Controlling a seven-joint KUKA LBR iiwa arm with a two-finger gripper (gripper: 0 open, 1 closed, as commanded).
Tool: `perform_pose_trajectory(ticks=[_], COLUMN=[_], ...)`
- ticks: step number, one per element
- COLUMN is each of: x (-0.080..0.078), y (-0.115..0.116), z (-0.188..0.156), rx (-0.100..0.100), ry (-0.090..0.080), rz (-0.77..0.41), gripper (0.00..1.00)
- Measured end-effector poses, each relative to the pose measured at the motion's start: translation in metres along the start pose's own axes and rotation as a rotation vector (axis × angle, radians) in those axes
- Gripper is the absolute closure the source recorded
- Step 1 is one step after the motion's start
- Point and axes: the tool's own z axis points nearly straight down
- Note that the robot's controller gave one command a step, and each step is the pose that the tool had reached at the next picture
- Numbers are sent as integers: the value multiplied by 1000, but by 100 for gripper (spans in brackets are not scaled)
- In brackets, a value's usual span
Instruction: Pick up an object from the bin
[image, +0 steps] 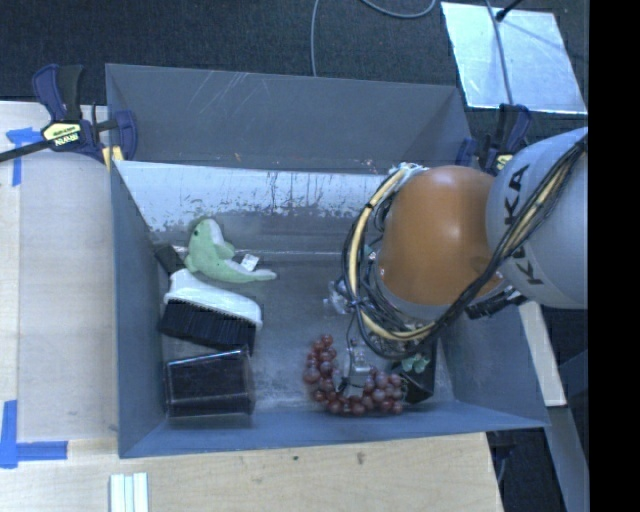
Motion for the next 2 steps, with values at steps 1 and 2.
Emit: perform_pose_trajectory(ticks=[1,2], x=[-2,-3], y=[0,-14], z=[-4,34], rx=[-1,-1], ry=[-9,-11], rz=[2,-81], gripper=[0,0])
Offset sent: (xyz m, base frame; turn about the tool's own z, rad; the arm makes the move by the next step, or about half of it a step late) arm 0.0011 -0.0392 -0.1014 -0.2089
